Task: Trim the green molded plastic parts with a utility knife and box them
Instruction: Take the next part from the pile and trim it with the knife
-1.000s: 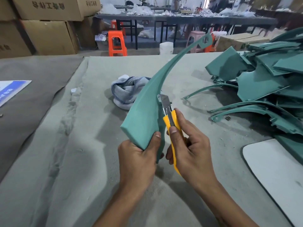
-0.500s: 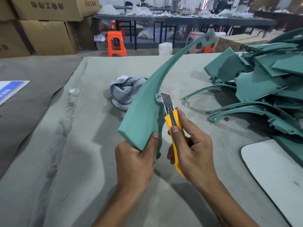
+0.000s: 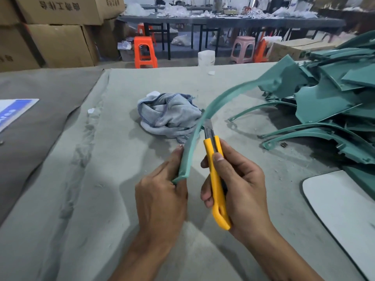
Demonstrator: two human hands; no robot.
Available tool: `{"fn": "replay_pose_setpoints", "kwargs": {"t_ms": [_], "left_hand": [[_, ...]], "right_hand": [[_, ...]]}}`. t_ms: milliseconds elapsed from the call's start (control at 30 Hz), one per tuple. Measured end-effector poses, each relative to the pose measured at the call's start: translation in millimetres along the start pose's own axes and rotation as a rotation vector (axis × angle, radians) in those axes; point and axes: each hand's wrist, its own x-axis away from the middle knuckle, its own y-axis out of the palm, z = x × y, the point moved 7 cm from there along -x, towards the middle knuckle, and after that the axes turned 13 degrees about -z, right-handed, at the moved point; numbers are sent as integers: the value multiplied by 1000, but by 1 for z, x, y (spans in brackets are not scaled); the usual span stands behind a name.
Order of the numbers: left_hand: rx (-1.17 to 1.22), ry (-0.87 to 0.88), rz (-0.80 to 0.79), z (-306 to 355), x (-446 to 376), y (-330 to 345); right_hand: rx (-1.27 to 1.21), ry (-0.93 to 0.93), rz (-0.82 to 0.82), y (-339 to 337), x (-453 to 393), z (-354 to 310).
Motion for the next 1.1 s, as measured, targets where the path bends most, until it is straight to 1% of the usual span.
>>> {"fn": "replay_pose_setpoints", "kwargs": {"t_ms": [67, 233, 333, 400, 500, 600, 667, 733, 767, 833, 933, 1000, 1100], "left_hand": [[-61, 33, -53, 3, -2, 2], [-193, 118, -38, 12, -5, -1], [-196, 136, -41, 16, -4, -5], [-200, 139, -46, 18, -4, -7], [-218, 123, -42, 16, -3, -8], [-214, 115, -50, 15, -3, -6], [-206, 116, -55, 13, -2, -5], [-152, 77, -67, 10, -1, 0], [-104, 25, -31, 6, -1, -1], [89, -160, 51, -11, 0, -3], [526, -394, 117, -34, 3, 5], [790, -493, 150, -42, 5, 12], [990, -551, 119, -42, 5, 20]], "right_hand": [[-118, 28, 11, -1, 1, -1], [-307, 72, -15, 1, 0, 0], [-369, 83, -44, 4, 0, 1], [-328, 93, -55, 6, 0, 3], [-205, 113, -20, 3, -1, 6], [-189, 62, 10, -1, 0, 2], [-192, 49, -22, 2, 1, 1], [-112, 72, -77, 7, 0, 5], [-37, 82, -80, 7, -1, 7], [77, 60, -23, -2, -4, 7], [125, -14, 117, -27, -8, 1], [162, -30, 148, -39, -11, -1], [232, -29, 98, -38, -14, 1]]}}
